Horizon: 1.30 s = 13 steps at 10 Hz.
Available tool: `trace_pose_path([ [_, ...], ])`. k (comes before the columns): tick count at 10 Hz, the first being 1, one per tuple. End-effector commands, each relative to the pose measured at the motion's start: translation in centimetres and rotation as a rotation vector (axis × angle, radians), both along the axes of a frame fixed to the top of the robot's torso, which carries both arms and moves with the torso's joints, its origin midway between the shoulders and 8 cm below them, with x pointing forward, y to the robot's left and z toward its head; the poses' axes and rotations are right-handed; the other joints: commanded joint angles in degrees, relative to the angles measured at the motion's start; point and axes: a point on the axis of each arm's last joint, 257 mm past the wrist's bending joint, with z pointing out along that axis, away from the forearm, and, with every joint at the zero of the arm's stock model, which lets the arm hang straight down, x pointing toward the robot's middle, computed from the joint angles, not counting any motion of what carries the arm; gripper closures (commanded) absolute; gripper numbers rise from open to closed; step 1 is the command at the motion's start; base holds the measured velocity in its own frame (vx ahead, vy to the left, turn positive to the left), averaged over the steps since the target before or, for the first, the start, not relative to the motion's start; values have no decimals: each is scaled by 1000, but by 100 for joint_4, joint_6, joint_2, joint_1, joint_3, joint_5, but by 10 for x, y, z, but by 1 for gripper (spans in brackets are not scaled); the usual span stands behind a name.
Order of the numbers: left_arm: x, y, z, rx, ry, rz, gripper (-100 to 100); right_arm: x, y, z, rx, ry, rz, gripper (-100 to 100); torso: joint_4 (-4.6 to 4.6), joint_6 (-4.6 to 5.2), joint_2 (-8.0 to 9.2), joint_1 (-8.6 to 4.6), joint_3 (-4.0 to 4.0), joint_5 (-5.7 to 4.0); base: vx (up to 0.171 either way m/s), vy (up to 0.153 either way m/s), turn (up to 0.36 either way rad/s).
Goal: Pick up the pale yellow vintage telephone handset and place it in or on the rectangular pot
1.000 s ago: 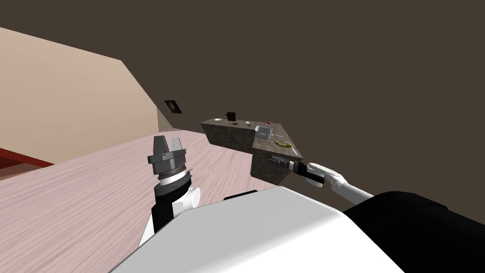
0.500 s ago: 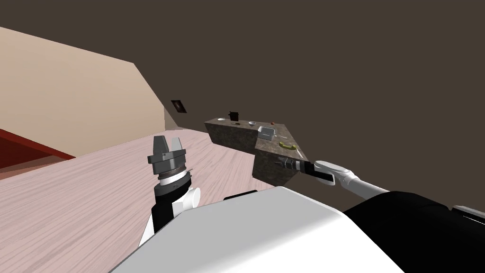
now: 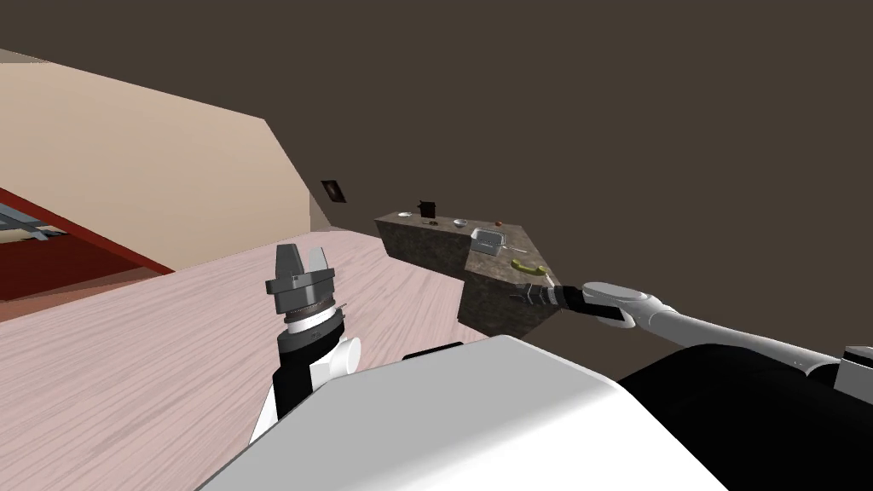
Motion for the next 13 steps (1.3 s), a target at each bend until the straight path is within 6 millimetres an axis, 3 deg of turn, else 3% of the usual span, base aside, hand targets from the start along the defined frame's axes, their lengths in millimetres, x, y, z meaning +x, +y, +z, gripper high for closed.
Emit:
trace_pose_path([
  [1,0,0,0,0,0,0,0,-2,-10,4,-30,9,2,-100,0,0,0,0,0,0,21,-4,-17],
  [2,0,0,0,0,0,0,0,-14,-39,1,-110,46,8,-100,2,2,8,-1,5,-1,32,-5,151],
  [3,0,0,0,0,0,0,0,-13,-44,6,-127,48,14,-100,1,-4,5,-2,3,0,41,-12,90],
  [4,0,0,0,0,0,0,0,-27,-69,2,-193,86,17,-100,1,0,2,-5,1,-2,75,-23,128],
  [5,0,0,0,0,0,0,0,-25,-76,9,-218,89,26,-100,-1,-1,-7,-9,-4,-2,69,-23,64],
  [6,0,0,0,0,0,0,0,-39,-101,8,-283,127,30,-100,-2,-1,-9,-8,-5,-2,75,-21,149],
  [7,0,0,0,0,0,0,0,-37,-105,15,-302,129,37,-100,-3,-3,-12,-8,-7,-2,62,-19,77],
  [9,0,0,0,0,0,0,0,-64,-151,22,-431,209,60,-100,-3,-3,-14,-8,-8,-2,105,-32,166],
  [10,0,0,0,0,0,0,0,-64,-157,26,-445,212,57,-100,-6,-4,-28,-12,-16,-3,98,-43,65],
  [11,0,0,0,0,0,0,0,-78,-176,31,-500,253,70,-100,-6,1,-22,-13,-14,-4,88,-38,112],
  [12,0,0,0,0,0,0,0,-79,-178,31,-502,254,67,-100,-5,-2,-20,-11,-12,-3,63,-36,67],
  [13,0,0,0,0,0,0,0,-94,-196,35,-549,295,76,-100,-3,0,-12,-11,-7,-6,69,-48,111],
])
